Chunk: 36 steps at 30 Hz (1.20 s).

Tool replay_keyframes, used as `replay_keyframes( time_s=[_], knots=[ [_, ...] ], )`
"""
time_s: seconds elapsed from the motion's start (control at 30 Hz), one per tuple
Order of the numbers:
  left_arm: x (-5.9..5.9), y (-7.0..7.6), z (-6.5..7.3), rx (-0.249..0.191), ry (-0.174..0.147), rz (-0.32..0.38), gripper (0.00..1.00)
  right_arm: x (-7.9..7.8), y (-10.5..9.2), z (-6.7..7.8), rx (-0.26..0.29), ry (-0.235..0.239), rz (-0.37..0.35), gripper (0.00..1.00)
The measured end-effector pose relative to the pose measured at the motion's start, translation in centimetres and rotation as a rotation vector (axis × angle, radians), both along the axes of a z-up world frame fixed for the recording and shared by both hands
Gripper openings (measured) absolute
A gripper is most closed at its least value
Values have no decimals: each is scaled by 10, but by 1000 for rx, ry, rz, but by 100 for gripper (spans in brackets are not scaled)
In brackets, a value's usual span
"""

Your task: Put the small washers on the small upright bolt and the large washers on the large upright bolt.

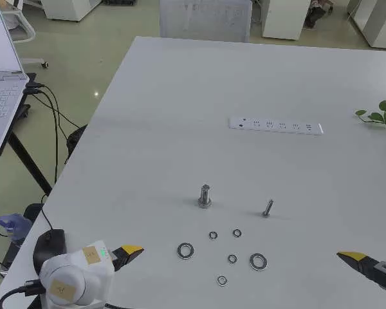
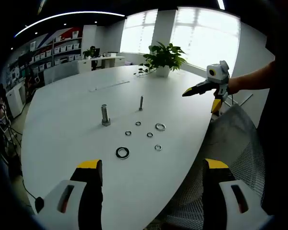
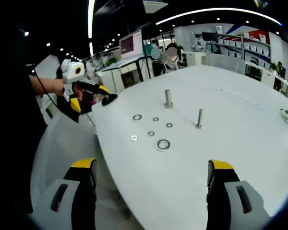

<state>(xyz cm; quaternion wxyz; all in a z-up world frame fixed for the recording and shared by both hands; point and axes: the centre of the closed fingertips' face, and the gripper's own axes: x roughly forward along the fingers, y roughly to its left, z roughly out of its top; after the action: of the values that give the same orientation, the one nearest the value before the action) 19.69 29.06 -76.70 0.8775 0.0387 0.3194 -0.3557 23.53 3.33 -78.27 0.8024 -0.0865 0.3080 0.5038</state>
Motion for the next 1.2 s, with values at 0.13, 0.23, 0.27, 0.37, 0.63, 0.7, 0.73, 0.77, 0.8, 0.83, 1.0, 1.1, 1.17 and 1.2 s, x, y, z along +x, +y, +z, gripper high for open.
replay_keyframes(
  time_s=[0.13, 0.23, 0.27, 0.37, 0.63, 0.7, 0.73, 0.77, 0.8, 0.83, 1.0, 1.1, 1.17, 1.2],
  knots=[
    [0, 1, 2, 7, -4, 13, 83, -2, 5, -1, 14, 11, 9, 95],
    [1, 1, 3, 16, -8, 18, 83, 0, 11, -1, 8, 4, 28, 95],
    [1, 0, 3, 14, -6, 21, 83, 1, 11, -3, -5, 12, 28, 95],
    [2, -2, 3, 15, -9, 15, 83, 5, 14, -2, -20, 9, 30, 94],
    [3, -6, 3, 21, -17, 2, 84, 13, 26, 3, -16, 17, 39, 91],
    [4, -4, -1, 40, -17, -6, 84, 15, 28, 2, -24, 14, 45, 90],
    [3, -3, -3, 57, -11, -10, 83, 16, 28, 1, -35, 15, 51, 89],
    [1, -1, -5, 71, -3, -19, 83, 16, 29, 2, -43, 17, 57, 88],
    [2, -1, -5, 72, -9, -23, 83, 16, 31, 2, -51, 17, 68, 88],
    [2, -1, -4, 71, -11, -22, 83, 16, 33, 2, -57, 15, 79, 87],
    [0, -7, -2, 32, -15, -14, 82, 18, 37, -1, -112, 18, 117, 81],
    [-1, -9, -2, 38, -25, -31, 82, 22, 40, 0, -108, 21, 110, 81],
    [0, -11, 0, 19, -24, -28, 82, 25, 42, 0, -117, 15, 106, 81],
    [4, -11, 3, 1, -37, -9, 82, 26, 43, 0, -127, 11, 109, 81]
  ],
)
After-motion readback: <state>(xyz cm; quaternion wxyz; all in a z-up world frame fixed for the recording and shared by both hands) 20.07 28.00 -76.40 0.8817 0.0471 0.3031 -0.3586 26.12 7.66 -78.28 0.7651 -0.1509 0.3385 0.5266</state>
